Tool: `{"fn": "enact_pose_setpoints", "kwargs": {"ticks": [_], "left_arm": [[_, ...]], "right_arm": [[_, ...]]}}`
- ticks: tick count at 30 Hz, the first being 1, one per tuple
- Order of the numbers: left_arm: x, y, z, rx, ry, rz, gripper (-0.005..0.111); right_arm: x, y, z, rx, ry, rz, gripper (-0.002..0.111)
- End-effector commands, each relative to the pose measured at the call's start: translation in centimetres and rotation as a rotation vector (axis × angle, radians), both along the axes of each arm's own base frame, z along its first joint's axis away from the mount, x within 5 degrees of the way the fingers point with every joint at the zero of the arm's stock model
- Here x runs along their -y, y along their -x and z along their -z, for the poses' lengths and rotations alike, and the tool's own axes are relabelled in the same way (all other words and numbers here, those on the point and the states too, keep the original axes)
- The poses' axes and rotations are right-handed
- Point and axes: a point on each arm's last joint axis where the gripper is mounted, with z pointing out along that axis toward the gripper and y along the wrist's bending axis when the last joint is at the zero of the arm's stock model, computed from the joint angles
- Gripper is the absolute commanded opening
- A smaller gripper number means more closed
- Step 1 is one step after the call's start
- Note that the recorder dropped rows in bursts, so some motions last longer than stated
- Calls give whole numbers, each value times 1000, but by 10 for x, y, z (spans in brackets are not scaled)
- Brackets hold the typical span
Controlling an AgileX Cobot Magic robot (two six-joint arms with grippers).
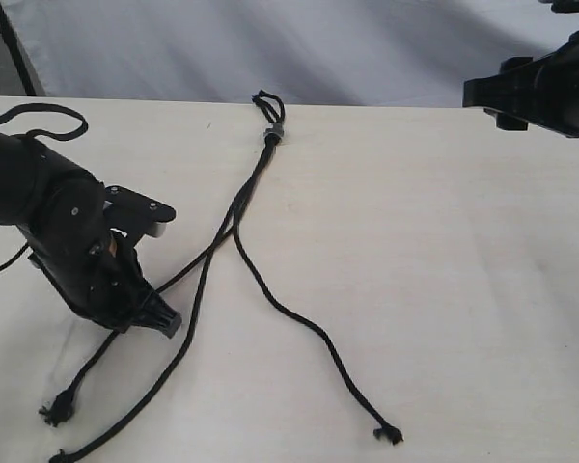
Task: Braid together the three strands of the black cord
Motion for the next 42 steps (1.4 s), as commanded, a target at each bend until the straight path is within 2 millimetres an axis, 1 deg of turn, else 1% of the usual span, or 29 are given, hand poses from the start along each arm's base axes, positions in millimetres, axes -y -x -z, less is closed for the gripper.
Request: {"fn": "enact_pose_setpoints", "kwargs": {"ticks": [1,4,6,8,10,11,13,16,18,19,22,25,28,31,36,37,39,42], "left_arm": [[38,23,21,-112,47,38,0],[69,43,22,-125,64,125,0],[92,57,19,-94,73,274,0],[110,66,13,-51,66,390,0],[118,65,1,-2,53,438,0],[117,63,-7,21,42,430,0],[109,55,-23,65,-1,394,0],[86,42,-47,155,-81,321,0],[71,34,-56,185,-122,280,0],[65,30,-57,192,-133,271,0],[53,20,-56,204,-153,277,0],[43,12,-48,207,-172,284,0],[35,4,-38,184,-179,249,0],[30,0,-31,170,-171,172,0],[30,0,-28,158,-169,162,0],[30,0,-28,157,-167,160,2],[30,0,-28,158,-162,137,11],[30,0,-28,159,-161,133,39]], "right_arm": [[1,0,0,11,3,-7,59],[1,0,-1,14,1,-10,59],[1,0,-1,14,1,-10,59],[1,0,-1,14,1,-10,59],[1,0,-1,14,1,-10,59],[1,0,0,12,2,-10,59],[1,0,1,10,2,-10,59],[1,0,1,12,1,-10,59],[0,0,0,14,1,-12,59],[0,0,0,15,0,-13,59],[0,0,0,15,0,-12,59],[0,0,0,16,-2,-12,59],[0,0,0,16,-2,-12,59],[0,0,0,17,-2,-13,59],[0,0,0,14,-20,-6,59],[0,0,1,14,-23,-5,59],[-1,0,1,12,-36,-1,59],[-1,1,1,8,-64,9,59]]}}
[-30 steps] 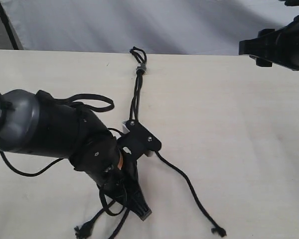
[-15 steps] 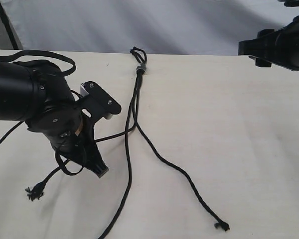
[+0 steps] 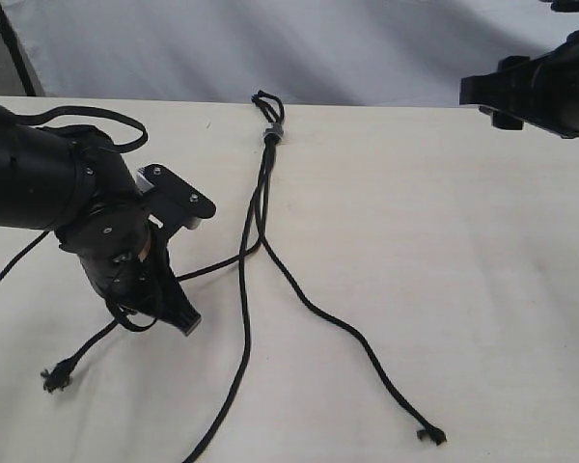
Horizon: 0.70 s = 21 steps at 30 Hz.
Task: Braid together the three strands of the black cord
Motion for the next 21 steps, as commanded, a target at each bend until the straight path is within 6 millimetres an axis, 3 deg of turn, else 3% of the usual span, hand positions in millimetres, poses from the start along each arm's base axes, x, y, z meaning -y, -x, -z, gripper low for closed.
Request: {"fn": "enact_pose_setpoints", "kwargs": {"ticks": [1,5,9,15,18,21], "left_arm": [[-1,1,2,0,7,-19,47],[-4,-2,-2,8,-11,-14,72],[-28,-16,-27,123,-56,-180,82],[-77,-23,-65,271,-9,-393,81],[-92,-22,-71,286,18,-451,81],[-100,-22,-64,298,55,-479,81]], "right_arm": [[0,1,0,0,-30,10,59],[-4,3,3,-39,-42,18,59],[-23,10,7,-119,-84,-25,59],[-89,30,10,-266,-93,-337,59],[-126,39,30,-366,-81,-463,59],[-161,45,59,-460,-27,-555,59]]}}
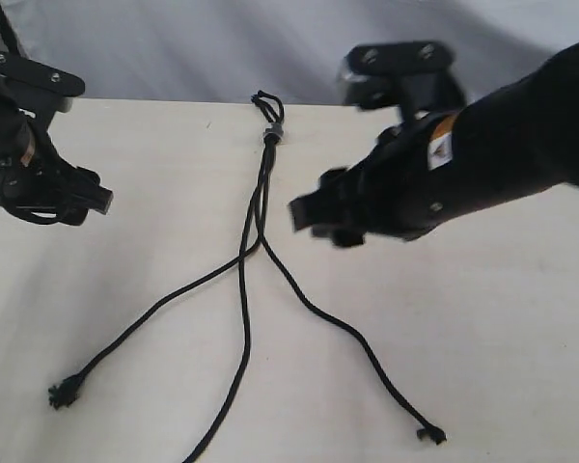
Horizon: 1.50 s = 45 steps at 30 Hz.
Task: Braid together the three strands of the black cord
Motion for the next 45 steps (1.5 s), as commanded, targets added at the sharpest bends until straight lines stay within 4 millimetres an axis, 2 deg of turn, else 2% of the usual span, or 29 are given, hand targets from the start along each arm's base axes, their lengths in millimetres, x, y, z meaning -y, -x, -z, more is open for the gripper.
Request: {"fn": "enact_pose_setpoints", "kwargs": {"ticks": [1,4,7,11,15,19,21,25,27,30,33,35,37,40,45], "left_arm": [[-11,0,6,48,73,-31,81],[-14,-2,9,81,110,-21,81],[-15,-1,9,68,101,-30,81],[-15,-1,9,69,104,-30,81],[-15,-2,9,75,108,-24,81],[-14,-2,9,79,110,-19,81],[-14,-3,9,84,114,-14,81],[-14,-2,9,84,116,-16,81],[-14,-2,9,83,117,-17,81],[-14,-2,9,83,117,-17,81],[-14,-2,9,83,117,-17,81],[-13,-2,9,83,119,-18,81],[-13,-2,9,83,120,-19,81],[-13,-2,9,80,133,-28,81],[-13,-2,9,74,126,-13,81]], "right_arm": [[-49,9,42,-130,81,-160,59],[-79,-1,68,-184,121,-202,59],[-97,-18,89,-251,162,-193,59],[-111,-34,112,-376,252,-183,59],[-122,-36,133,-421,283,-193,59],[-123,-37,143,-440,286,-169,55],[-122,-38,144,-441,288,-168,45],[-121,-38,143,-437,302,-197,11],[-121,-37,141,-440,314,-217,0],[-119,-40,121,-417,351,-236,0],[-114,-46,92,-332,417,-258,0],[-105,-54,73,-242,498,-272,0],[-91,-65,64,-163,595,-279,0],[-69,-84,64,-108,707,-269,0],[-43,-110,95,-181,687,-202,0]]}}
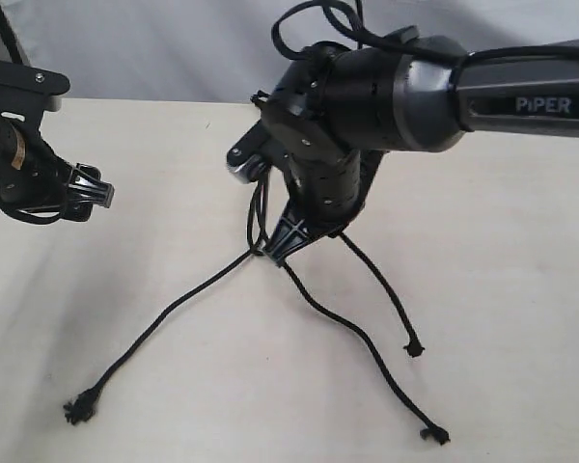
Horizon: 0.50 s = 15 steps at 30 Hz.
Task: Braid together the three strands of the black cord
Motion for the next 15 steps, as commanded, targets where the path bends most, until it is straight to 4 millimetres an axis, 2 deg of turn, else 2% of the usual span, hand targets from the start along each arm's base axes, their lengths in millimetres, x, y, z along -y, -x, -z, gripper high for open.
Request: {"fn": "enact_pose_setpoints", "kwargs": {"ticks": [1,5,8,10,12,13,15], "left_arm": [[0,2,0,0,6,3,81],[0,2,0,0,6,3,81],[0,2,0,-2,5,7,81],[0,2,0,-3,2,11,81],[0,2,0,-3,1,13,81],[0,2,0,-4,0,15,81],[0,2,0,-4,0,15,81]], "right_arm": [[19,-19,31,-49,5,53,0],[21,-21,62,-125,37,70,0],[18,-17,73,-184,36,92,0],[5,2,74,-302,-15,68,0],[-17,27,70,-395,-86,-32,0],[-33,42,63,-417,-120,-101,0],[-54,59,46,-385,-140,-229,0]]}}
